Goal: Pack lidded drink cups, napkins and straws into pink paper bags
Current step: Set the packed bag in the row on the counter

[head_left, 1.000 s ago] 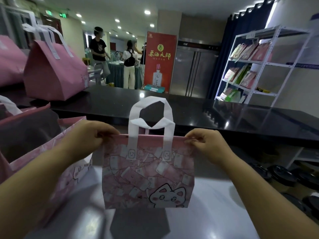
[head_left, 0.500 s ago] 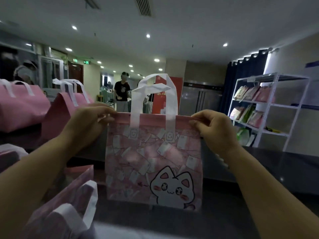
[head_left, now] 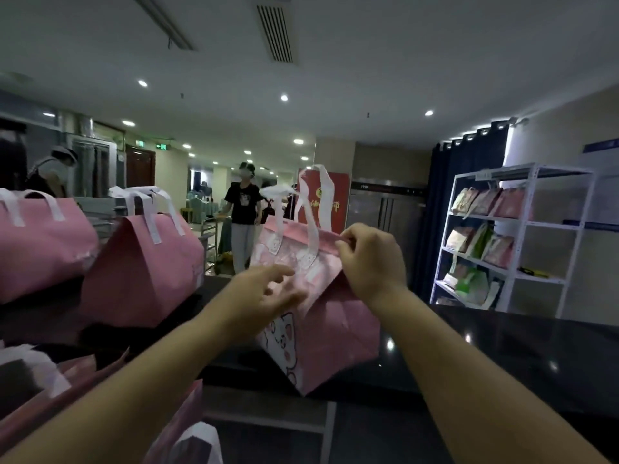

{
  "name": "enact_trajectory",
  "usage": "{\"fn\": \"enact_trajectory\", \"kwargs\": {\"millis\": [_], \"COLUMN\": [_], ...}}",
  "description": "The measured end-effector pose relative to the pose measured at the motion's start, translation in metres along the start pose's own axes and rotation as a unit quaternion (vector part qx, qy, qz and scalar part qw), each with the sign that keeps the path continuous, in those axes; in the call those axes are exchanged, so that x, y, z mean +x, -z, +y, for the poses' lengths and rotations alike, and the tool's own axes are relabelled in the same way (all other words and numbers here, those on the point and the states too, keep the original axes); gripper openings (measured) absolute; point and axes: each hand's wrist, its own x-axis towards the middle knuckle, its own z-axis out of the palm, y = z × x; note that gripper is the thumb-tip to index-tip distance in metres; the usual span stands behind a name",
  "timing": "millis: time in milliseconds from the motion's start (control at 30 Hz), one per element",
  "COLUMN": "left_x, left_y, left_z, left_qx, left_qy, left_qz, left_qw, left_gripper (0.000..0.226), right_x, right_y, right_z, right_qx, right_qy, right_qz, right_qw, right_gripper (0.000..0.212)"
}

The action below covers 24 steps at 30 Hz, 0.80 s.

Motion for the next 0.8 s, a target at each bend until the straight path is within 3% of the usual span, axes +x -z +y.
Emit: {"fn": "enact_trajectory", "kwargs": {"millis": [67, 200, 300, 433, 500, 667, 800], "left_x": [0.000, 0.002, 0.004, 0.008, 0.009, 0.007, 0.014], "left_y": [-0.011, -0.023, -0.020, -0.010, -0.009, -0.009, -0.003], "left_z": [-0.012, -0.039, -0.055, -0.071, -0.079, -0.094, -0.113], "left_qx": [0.034, 0.075, 0.073, 0.116, 0.129, 0.127, 0.197], "left_qy": [0.032, 0.064, 0.084, 0.111, 0.129, 0.151, 0.167], "left_qz": [-0.027, -0.036, -0.031, -0.014, -0.002, 0.052, 0.076], "left_qw": [0.999, 0.994, 0.993, 0.987, 0.983, 0.979, 0.963], "left_gripper": [0.083, 0.066, 0.071, 0.066, 0.055, 0.029, 0.026], "right_x": [-0.003, -0.010, -0.015, -0.030, -0.041, -0.054, -0.044], "right_y": [-0.021, -0.045, -0.050, -0.060, -0.070, -0.098, -0.123], "right_z": [-0.003, -0.001, 0.013, 0.038, 0.042, 0.029, 0.005], "right_qx": [0.011, 0.099, 0.181, 0.111, 0.090, 0.123, 0.090], "right_qy": [-0.035, -0.042, -0.054, -0.116, -0.133, -0.134, -0.117], "right_qz": [-0.032, -0.101, -0.169, -0.276, -0.318, -0.302, -0.294], "right_qw": [0.999, 0.989, 0.967, 0.948, 0.934, 0.936, 0.944], "right_gripper": [0.010, 0.017, 0.021, 0.057, 0.063, 0.038, 0.029]}}
